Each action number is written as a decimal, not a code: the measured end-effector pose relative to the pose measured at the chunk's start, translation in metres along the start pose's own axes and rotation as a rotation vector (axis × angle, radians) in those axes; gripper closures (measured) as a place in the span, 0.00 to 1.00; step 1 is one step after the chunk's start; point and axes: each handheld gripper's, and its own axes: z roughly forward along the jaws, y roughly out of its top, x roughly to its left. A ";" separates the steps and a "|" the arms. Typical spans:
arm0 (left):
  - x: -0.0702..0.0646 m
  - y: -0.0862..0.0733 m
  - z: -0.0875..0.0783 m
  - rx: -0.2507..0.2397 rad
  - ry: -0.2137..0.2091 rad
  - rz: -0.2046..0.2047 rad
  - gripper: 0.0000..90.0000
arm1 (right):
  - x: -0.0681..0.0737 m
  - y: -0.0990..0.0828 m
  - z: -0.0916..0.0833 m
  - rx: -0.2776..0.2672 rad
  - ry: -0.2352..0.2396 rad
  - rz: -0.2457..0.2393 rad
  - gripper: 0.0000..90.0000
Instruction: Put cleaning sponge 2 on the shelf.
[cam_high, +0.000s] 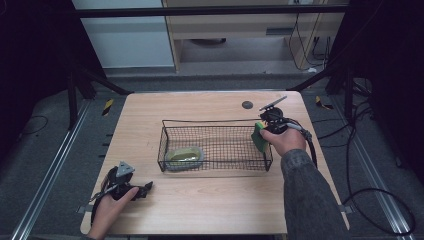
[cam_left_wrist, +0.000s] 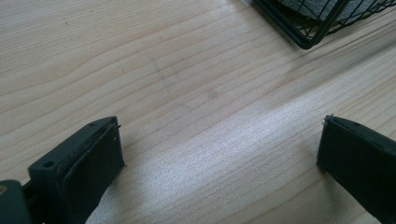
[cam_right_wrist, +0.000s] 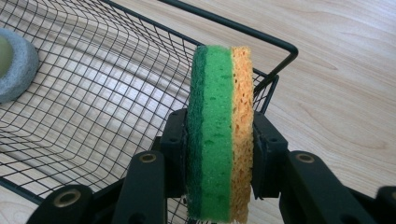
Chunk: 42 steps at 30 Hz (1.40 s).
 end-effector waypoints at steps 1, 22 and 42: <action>0.000 0.000 0.000 0.001 -0.001 0.001 0.00 | 0.000 0.000 0.001 0.000 0.001 0.002 0.71; 0.000 0.000 0.000 0.000 -0.002 0.002 0.00 | 0.003 0.000 0.020 0.020 -0.018 -0.006 0.70; 0.000 0.000 0.000 0.000 -0.002 0.003 0.00 | 0.007 0.007 0.028 0.017 -0.024 -0.015 0.71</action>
